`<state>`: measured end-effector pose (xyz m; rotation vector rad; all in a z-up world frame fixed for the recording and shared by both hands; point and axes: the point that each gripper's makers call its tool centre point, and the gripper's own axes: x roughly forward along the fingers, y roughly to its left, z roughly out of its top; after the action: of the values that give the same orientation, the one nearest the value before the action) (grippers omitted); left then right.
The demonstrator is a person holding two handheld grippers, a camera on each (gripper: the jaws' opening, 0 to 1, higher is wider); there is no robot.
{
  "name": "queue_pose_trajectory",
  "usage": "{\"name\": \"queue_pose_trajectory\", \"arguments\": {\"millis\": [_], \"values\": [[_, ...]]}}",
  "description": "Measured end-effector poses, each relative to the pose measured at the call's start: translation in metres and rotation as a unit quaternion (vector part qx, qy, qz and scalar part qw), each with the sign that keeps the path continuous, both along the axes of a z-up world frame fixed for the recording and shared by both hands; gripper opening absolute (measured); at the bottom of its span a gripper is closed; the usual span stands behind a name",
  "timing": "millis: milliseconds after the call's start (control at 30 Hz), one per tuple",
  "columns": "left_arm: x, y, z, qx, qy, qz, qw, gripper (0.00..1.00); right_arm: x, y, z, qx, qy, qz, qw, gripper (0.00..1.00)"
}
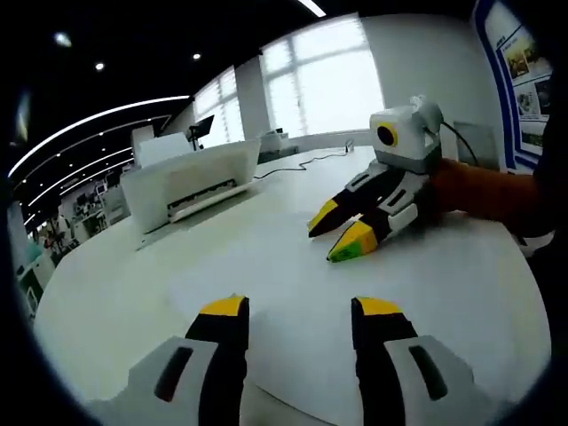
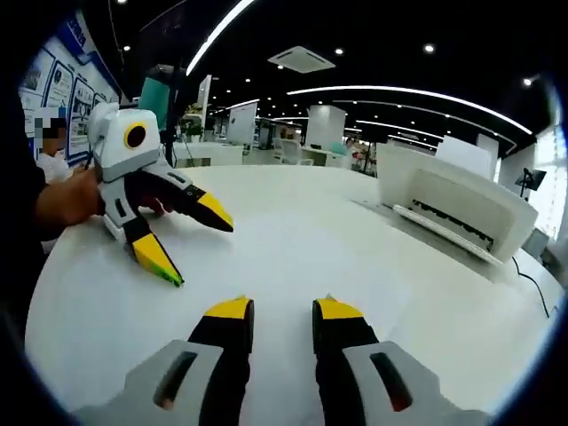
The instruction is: Organize the stack of printing papers by aligning and flattening the scattered papers on the table
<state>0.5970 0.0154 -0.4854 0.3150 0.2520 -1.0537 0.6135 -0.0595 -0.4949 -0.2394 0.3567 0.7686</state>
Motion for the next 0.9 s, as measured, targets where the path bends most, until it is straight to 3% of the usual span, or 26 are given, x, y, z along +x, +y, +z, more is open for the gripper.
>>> {"name": "queue_pose_trajectory", "arguments": {"millis": [167,600,767,900], "values": [[0.002,0.001,-0.001,-0.006,0.008,0.001,0.9999,0.51,-0.005,0.003,-0.001,0.027,0.027,0.000,0.9993,0.19],[-0.006,-0.003,0.010,-0.012,0.026,-0.008,0.9995,0.59,-0.004,0.002,-0.003,0.034,0.029,0.003,0.9990,0.19],[-0.019,0.006,0.020,-0.034,0.043,-0.005,0.9985,0.60,-0.005,0.003,-0.003,0.034,0.028,0.003,0.9990,0.19],[-0.030,0.022,0.032,-0.041,0.038,0.004,0.9985,0.60,-0.006,0.004,-0.003,0.035,0.027,0.003,0.9990,0.19]]}}
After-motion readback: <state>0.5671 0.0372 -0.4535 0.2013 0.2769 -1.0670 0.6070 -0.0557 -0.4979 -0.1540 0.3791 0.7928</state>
